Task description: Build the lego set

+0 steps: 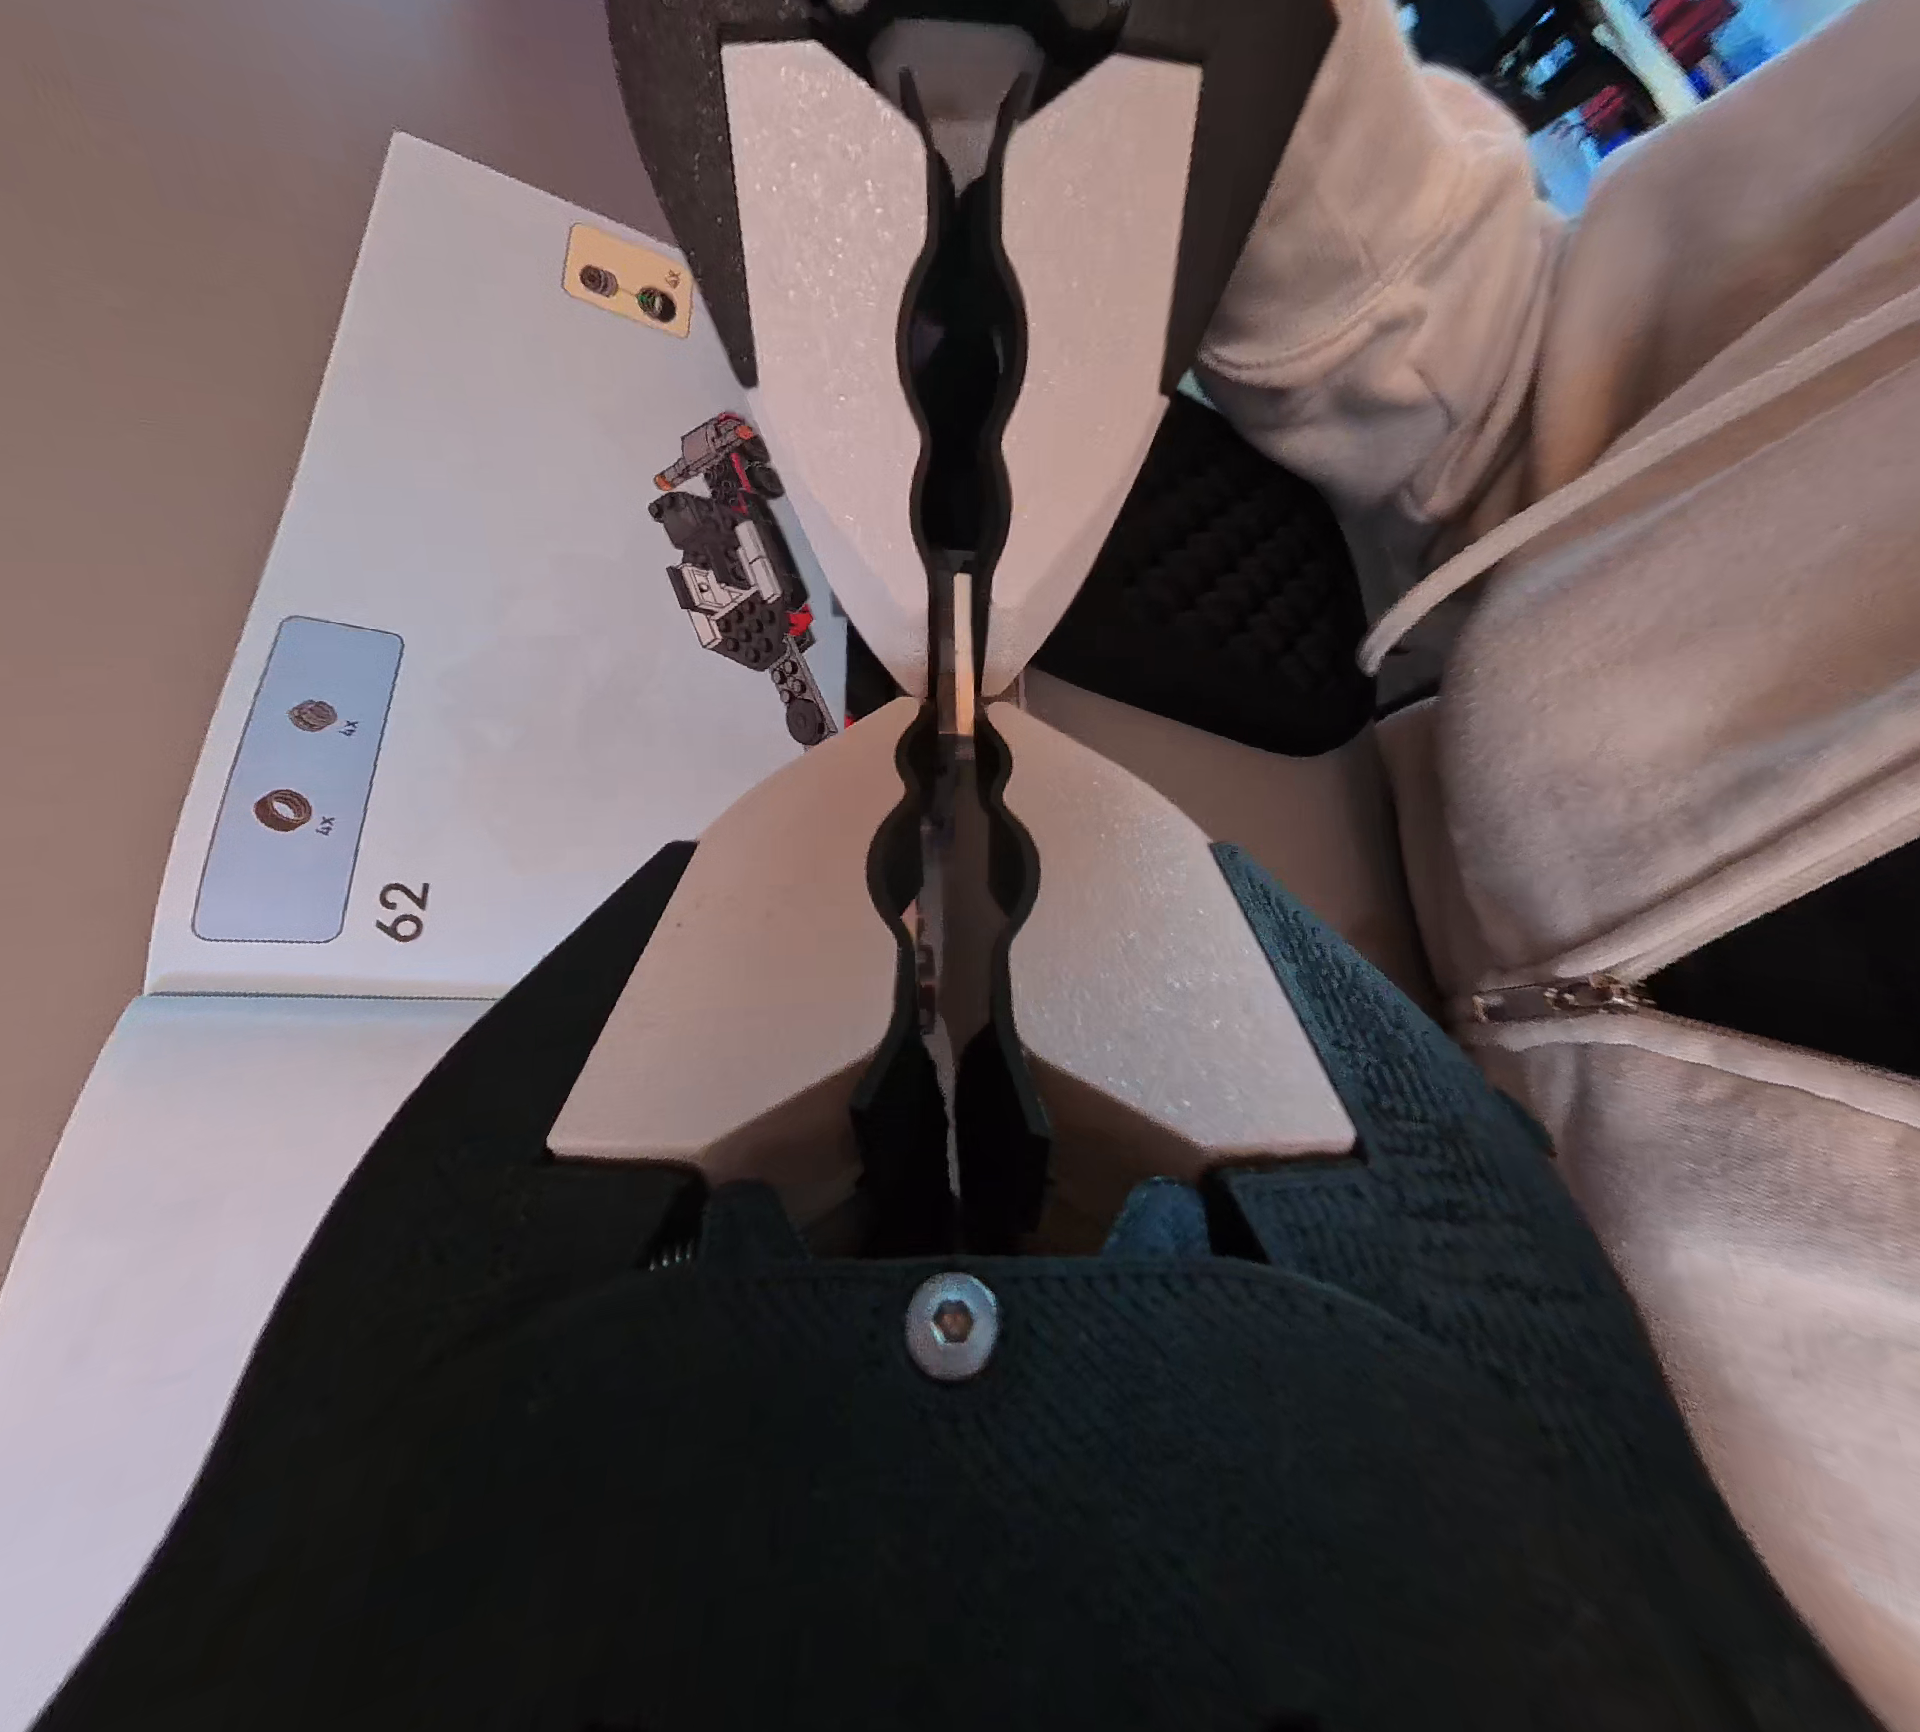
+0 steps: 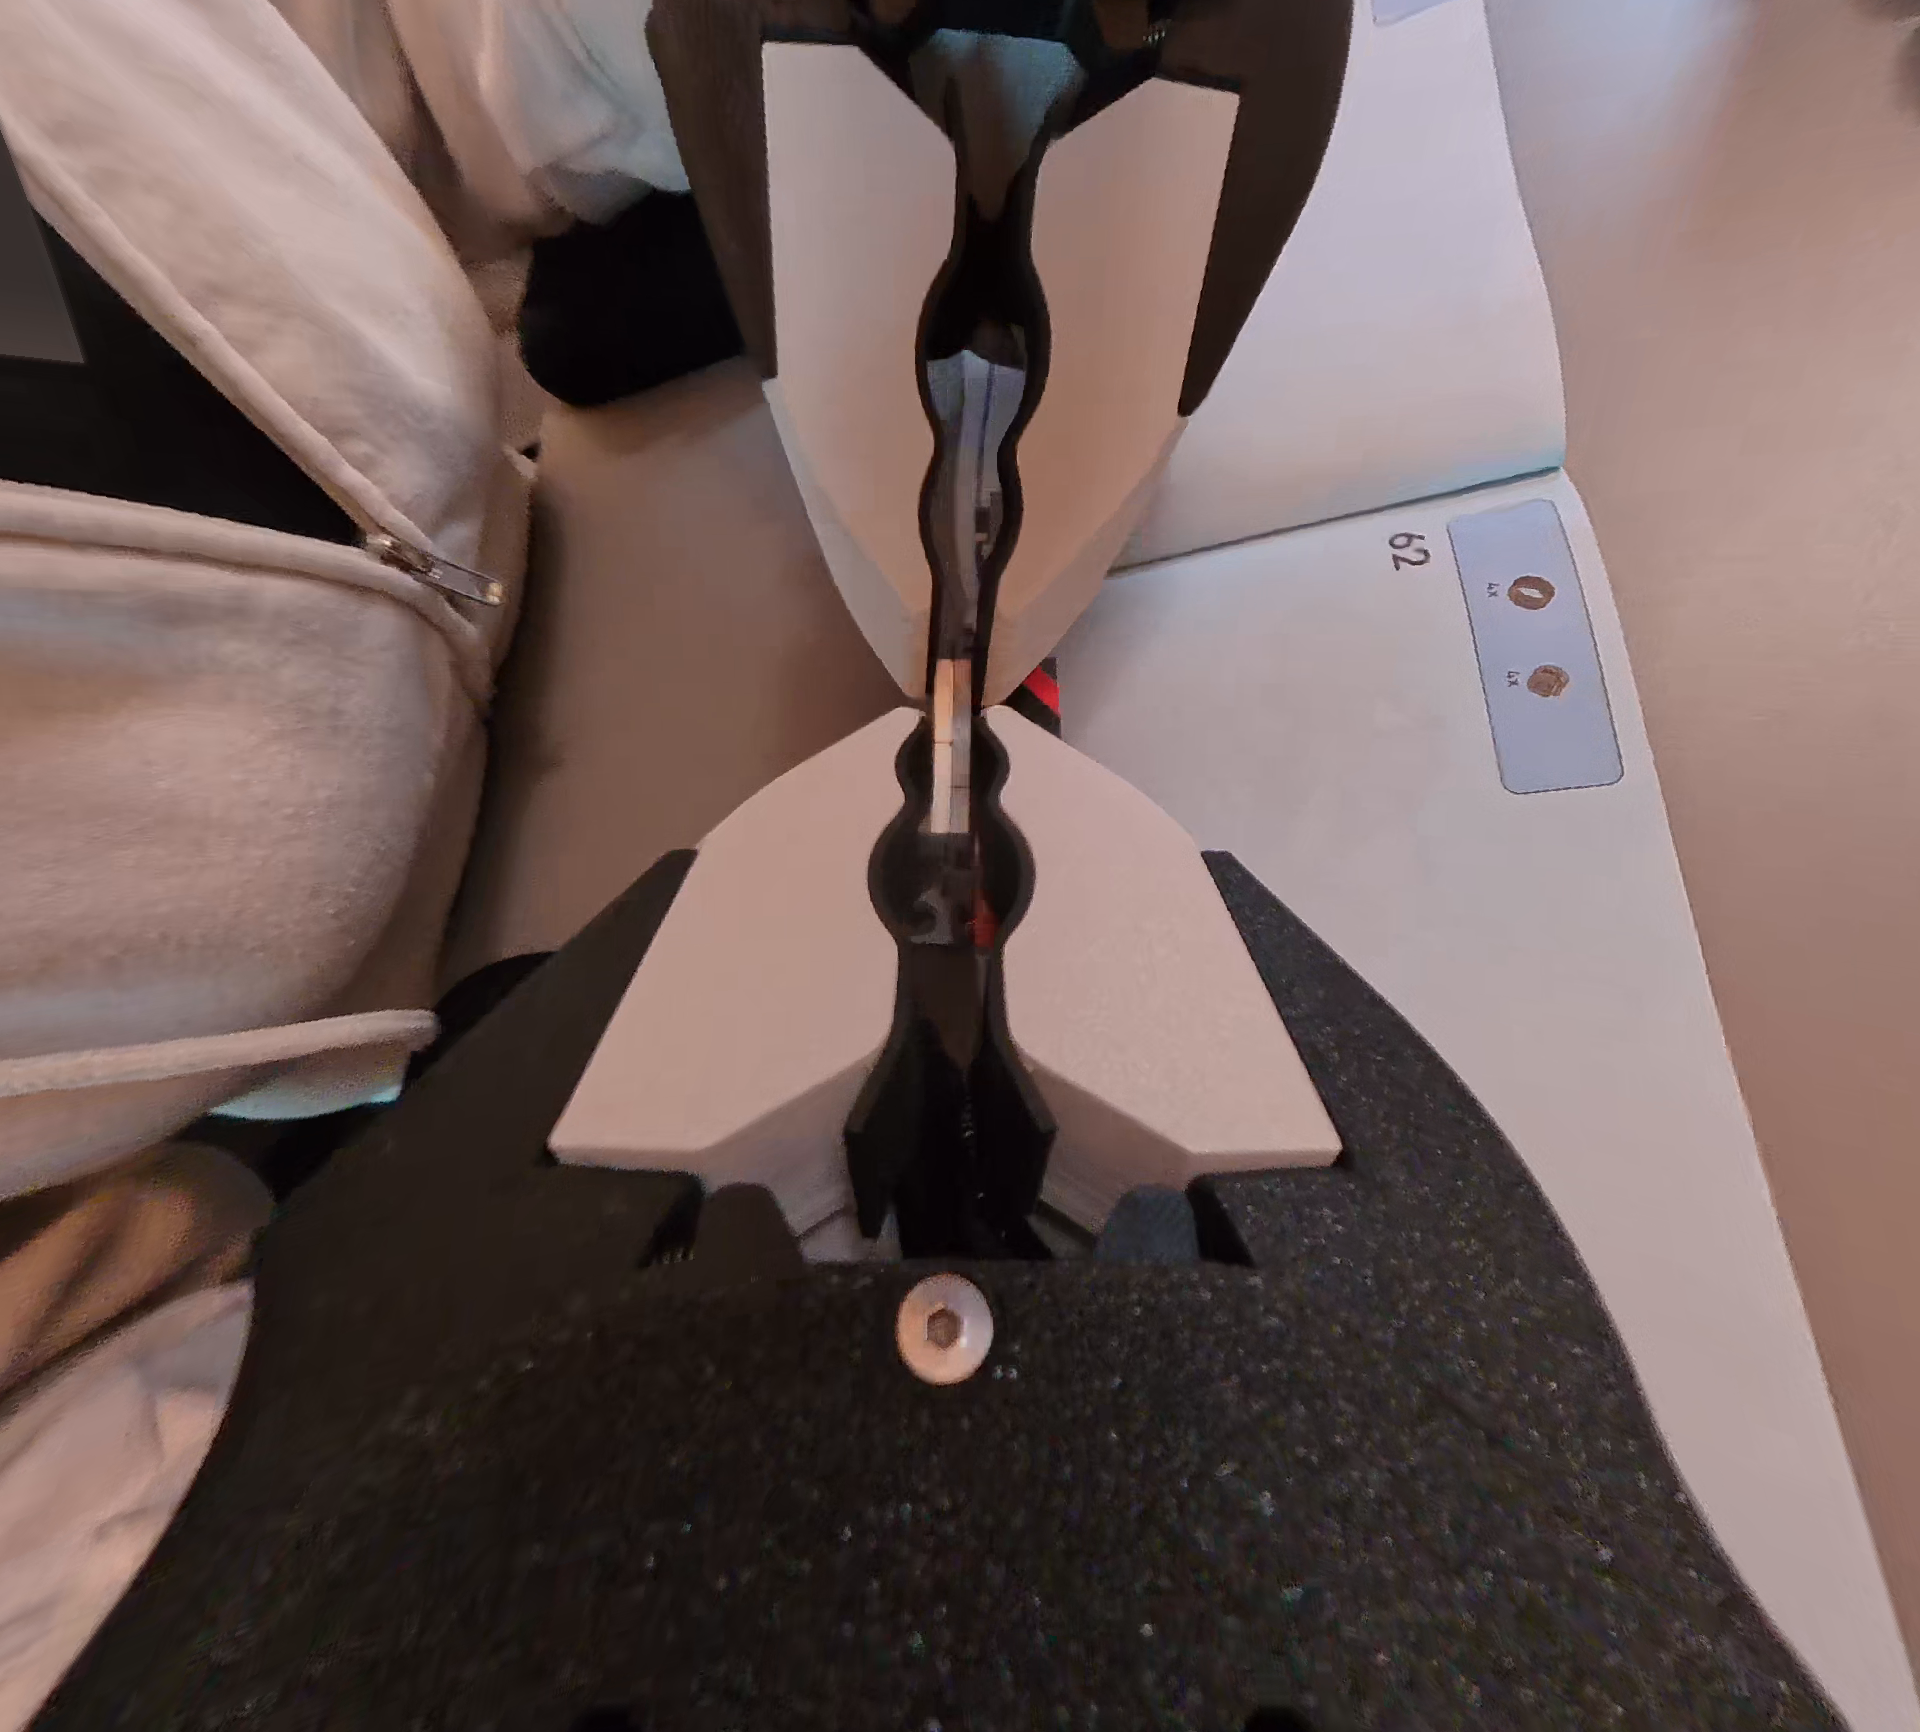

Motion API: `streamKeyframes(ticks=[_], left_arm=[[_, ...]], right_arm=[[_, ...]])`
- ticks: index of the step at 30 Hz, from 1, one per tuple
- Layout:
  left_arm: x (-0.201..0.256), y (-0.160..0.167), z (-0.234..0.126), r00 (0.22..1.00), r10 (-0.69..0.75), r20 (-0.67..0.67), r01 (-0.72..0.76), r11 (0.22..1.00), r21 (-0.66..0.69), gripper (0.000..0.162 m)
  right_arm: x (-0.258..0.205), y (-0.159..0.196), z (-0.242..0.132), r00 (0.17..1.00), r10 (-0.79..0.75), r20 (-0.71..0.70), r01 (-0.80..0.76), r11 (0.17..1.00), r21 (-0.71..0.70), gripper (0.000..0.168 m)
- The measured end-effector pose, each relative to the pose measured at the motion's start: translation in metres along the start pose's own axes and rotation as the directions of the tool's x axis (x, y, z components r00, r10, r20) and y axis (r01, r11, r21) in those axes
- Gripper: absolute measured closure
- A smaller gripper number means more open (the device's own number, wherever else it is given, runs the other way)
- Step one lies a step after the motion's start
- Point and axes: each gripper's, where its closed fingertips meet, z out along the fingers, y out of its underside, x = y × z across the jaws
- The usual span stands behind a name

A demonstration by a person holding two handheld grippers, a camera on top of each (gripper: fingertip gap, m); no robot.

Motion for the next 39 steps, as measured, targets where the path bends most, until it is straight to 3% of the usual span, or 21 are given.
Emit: streamKeyframes(ticks=[3, 8, 16, 18, 19, 27, 29, 33, 39], left_arm=[[0.003, -0.004, -0.011, 1.0, 0.009, -0.021, -0.008, 1.0, 0.027, 0.142], [-0.008, 0.003, -0.019, 0.998, 0.038, 0.057, -0.037, 0.999, -0.004, 0.135], [-0.025, 0.006, -0.02, 0.988, 0.052, 0.145, -0.053, 0.999, 0.005, 0.131], [-0.029, 0.004, -0.023, 0.981, 0.075, 0.176, -0.08, 0.997, 0.019, 0.126], [-0.03, 0.002, -0.023, 0.98, 0.084, 0.181, -0.092, 0.995, 0.032, 0.123], [-0.04, -0.004, -0.021, 0.976, 0.054, 0.213, -0.069, 0.996, 0.065, 0.135], [-0.035, -0.004, -0.021, 0.976, 0.077, 0.203, -0.092, 0.993, 0.068, 0.13], [-0.026, 0.007, -0.024, 0.963, 0.135, 0.234, -0.138, 0.99, -0.002, 0.105], [-0.01, 0.02, -0.053, 0.905, 0.075, 0.418, -0.112, 0.992, 0.064, 0.102]], right_arm=[[0.002, 0.0, -0.002, 0.995, 0.078, 0.063, -0.078, 0.997, -0.003, 0.162], [0.018, 0.003, -0.003, 0.969, 0.225, 0.097, -0.221, 0.974, -0.05, 0.162], [0.039, -0.02, -0.043, 0.983, 0.148, -0.107, -0.127, 0.974, 0.187, 0.144], [0.037, -0.016, -0.051, 0.975, 0.098, -0.2, -0.055, 0.977, 0.208, 0.124], [0.034, -0.012, -0.052, 0.968, 0.077, -0.237, -0.029, 0.979, 0.199, 0.113], [0.019, 0.013, -0.031, 0.95, -0.021, -0.31, 0.05, 0.995, 0.086, 0.096], [0.022, 0.014, -0.028, 0.94, -0.054, -0.337, 0.079, 0.995, 0.061, 0.096], [0.03, 0.014, -0.021, 0.912, -0.164, -0.377, 0.174, 0.985, -0.009, 0.092], [0.039, 0.016, -0.008, 0.898, -0.281, -0.34, 0.242, 0.958, -0.153, 0.099]])
